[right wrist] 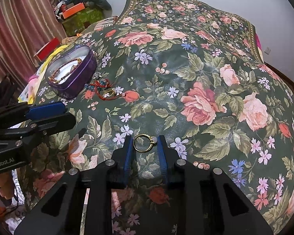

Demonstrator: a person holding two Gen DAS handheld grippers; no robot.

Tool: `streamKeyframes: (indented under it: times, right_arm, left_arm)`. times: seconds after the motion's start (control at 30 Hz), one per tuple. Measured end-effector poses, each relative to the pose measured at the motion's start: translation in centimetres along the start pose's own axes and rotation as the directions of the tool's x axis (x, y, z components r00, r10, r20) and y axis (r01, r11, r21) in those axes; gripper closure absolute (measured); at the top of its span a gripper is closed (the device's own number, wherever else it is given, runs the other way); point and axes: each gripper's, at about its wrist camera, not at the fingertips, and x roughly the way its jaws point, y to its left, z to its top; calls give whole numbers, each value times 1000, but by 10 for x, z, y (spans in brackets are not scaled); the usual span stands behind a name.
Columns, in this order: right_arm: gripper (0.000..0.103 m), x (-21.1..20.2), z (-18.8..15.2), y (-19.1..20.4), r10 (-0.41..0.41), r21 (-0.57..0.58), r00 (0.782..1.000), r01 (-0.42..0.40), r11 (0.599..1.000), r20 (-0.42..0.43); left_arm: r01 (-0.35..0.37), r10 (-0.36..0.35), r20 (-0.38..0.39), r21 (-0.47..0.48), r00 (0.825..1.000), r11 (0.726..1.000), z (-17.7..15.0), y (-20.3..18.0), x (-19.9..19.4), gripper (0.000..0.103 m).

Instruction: Organize jewelry

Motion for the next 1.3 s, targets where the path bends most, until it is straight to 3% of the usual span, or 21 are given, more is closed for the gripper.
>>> streamKeyframes:
  times: [0.5, 0.73, 0.93, 1.3]
  right_arm:
    - [80, -29, 6, -31, -11, 74, 994, 3, 997, 105]
    - [80, -32, 9, -34, -6, 76, 992, -3, 997, 127]
    - [80, -30, 9, -34, 0, 75, 992, -10, 997, 128]
    - [80, -38, 9, -29, 0, 78, 990, -12, 997, 144]
  left_arm:
    - [26, -26, -25, -30, 999, 999, 25, -5, 29, 65]
    - [28, -30, -23, -95, 999, 995, 37, 4, 41, 79]
    - [9, -12, -20, -119, 1000, 993, 39, 9, 47, 101]
    - [-6, 9, 59, -53, 998, 999, 32, -4, 15, 103]
